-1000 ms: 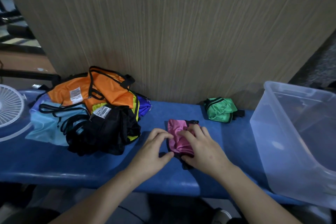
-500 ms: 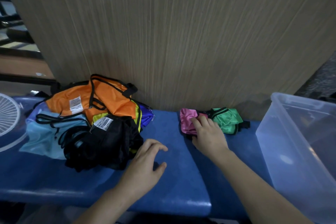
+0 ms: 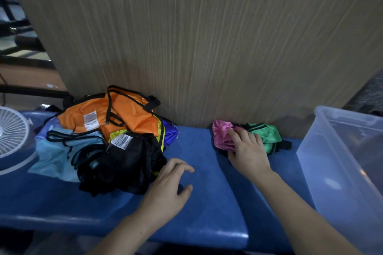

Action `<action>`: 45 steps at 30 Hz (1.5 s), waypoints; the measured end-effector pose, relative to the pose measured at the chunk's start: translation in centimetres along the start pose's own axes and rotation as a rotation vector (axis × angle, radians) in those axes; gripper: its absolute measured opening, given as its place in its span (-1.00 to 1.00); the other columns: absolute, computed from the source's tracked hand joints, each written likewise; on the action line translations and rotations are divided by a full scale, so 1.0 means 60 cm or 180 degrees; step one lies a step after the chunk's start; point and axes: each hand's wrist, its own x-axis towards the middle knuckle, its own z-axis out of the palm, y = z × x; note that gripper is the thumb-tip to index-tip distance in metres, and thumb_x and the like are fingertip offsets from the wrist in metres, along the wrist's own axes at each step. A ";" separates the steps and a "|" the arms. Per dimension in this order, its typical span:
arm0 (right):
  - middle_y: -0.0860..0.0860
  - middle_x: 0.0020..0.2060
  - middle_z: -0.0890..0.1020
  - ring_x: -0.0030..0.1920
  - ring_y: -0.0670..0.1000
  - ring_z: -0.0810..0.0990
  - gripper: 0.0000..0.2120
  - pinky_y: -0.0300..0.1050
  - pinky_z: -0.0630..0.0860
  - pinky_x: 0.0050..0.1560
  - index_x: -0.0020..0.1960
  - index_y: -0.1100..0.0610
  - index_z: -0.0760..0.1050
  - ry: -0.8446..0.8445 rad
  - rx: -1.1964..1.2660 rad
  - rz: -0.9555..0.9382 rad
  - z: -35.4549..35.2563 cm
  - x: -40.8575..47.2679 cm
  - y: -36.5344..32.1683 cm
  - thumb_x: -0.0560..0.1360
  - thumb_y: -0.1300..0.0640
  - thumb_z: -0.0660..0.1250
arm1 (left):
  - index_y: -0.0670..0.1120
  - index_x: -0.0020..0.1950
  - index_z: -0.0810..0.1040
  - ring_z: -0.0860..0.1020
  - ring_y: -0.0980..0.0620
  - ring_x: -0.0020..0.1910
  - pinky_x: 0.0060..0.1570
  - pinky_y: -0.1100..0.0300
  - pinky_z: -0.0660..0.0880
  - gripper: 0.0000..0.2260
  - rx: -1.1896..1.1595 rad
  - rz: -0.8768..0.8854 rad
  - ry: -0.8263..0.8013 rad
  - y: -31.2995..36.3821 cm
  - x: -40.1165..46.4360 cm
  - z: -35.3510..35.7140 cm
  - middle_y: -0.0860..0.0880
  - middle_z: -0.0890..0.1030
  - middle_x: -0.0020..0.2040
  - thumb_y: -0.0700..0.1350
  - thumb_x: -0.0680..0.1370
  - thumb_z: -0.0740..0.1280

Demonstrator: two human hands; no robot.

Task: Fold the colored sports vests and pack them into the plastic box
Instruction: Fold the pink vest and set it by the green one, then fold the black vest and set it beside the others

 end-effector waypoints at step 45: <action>-0.13 0.21 0.50 0.25 -0.07 0.51 -0.55 -0.01 0.51 0.20 0.35 -0.04 0.43 -0.0628 0.2570 -0.0597 -0.067 -0.060 -0.279 0.50 -0.06 0.41 | -0.03 0.16 0.56 0.42 -0.01 0.09 0.08 0.12 0.42 -0.63 0.1217 -0.0528 0.1391 -0.048 -0.035 -0.184 0.02 0.46 0.12 -0.02 0.40 0.53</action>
